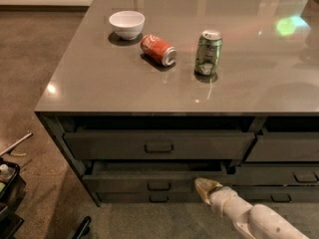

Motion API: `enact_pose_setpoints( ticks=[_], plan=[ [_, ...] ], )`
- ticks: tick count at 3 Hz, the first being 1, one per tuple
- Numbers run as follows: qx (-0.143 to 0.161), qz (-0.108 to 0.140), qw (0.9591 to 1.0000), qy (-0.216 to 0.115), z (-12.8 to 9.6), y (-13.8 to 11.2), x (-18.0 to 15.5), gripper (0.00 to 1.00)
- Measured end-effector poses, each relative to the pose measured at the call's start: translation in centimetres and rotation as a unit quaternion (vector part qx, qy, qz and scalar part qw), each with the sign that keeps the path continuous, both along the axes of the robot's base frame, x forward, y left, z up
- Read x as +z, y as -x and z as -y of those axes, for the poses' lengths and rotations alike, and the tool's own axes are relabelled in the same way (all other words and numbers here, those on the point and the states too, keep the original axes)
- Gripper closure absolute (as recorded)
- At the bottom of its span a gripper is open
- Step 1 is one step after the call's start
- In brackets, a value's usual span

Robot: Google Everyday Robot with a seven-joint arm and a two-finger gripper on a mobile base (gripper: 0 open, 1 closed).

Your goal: Close middle drawer

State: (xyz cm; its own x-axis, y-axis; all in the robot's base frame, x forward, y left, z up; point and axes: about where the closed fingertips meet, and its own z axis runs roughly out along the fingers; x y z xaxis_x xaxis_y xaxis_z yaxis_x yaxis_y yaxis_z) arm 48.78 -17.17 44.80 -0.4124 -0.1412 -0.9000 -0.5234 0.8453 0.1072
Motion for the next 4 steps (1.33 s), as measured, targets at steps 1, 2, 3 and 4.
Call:
enact_pose_setpoints(
  ticks=[1, 2, 3, 4],
  plan=[
    [-0.014, 0.020, 0.9996, 0.011, 0.7, -2.3, 2.0, 1.00],
    [-0.016, 0.018, 0.9996, 0.012, 0.7, -2.0, 2.0, 1.00],
    [-0.030, -0.007, 0.9995, 0.010, 0.9, -0.7, 0.3, 1.00],
    [-0.026, -0.014, 0.9995, 0.013, 0.1, -1.0, -0.8, 1.00]
  ],
)
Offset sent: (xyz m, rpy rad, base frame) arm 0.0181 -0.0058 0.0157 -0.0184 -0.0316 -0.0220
